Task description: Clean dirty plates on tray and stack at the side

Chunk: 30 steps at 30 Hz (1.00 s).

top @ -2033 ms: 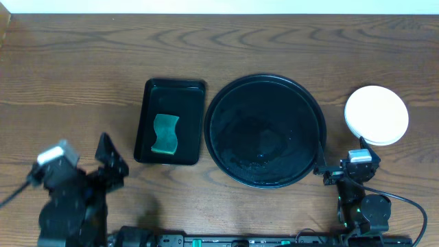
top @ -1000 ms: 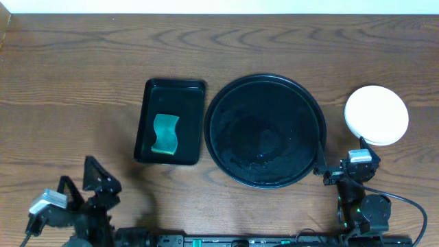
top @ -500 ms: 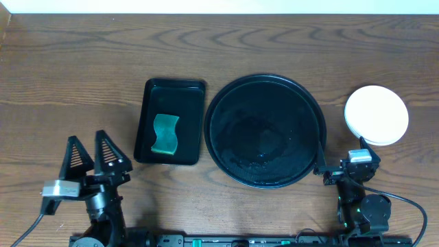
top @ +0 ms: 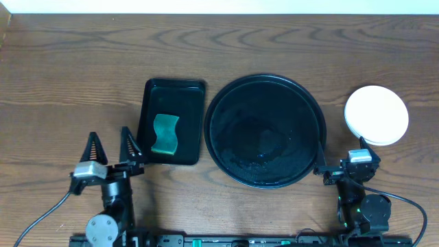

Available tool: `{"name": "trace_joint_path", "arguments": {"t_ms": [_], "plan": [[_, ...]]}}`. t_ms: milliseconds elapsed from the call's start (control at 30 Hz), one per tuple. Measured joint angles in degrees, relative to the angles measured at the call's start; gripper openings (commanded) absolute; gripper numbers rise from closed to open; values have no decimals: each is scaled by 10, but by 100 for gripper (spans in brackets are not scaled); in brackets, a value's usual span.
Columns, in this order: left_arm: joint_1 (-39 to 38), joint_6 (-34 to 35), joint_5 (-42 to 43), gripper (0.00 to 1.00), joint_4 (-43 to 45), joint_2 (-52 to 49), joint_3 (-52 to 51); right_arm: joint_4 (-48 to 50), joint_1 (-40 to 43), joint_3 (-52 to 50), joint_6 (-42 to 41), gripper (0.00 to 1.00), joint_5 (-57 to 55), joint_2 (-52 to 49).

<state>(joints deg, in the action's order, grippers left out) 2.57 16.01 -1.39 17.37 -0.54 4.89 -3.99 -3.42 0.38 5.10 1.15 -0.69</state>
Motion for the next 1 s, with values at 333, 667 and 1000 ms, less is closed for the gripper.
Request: {"name": "trace_joint_path", "arguments": {"t_ms": [333,667,1000], "plan": [[0,-16,14,80,-72,0,-45,0,0,0,0,99,0,0],[0,-101,43,80,-186,0,-41,0,0,0,1,99,0,0],[-2,-150,72,80,-185,0,-40,0,0,0,2,99,0,0]]}}
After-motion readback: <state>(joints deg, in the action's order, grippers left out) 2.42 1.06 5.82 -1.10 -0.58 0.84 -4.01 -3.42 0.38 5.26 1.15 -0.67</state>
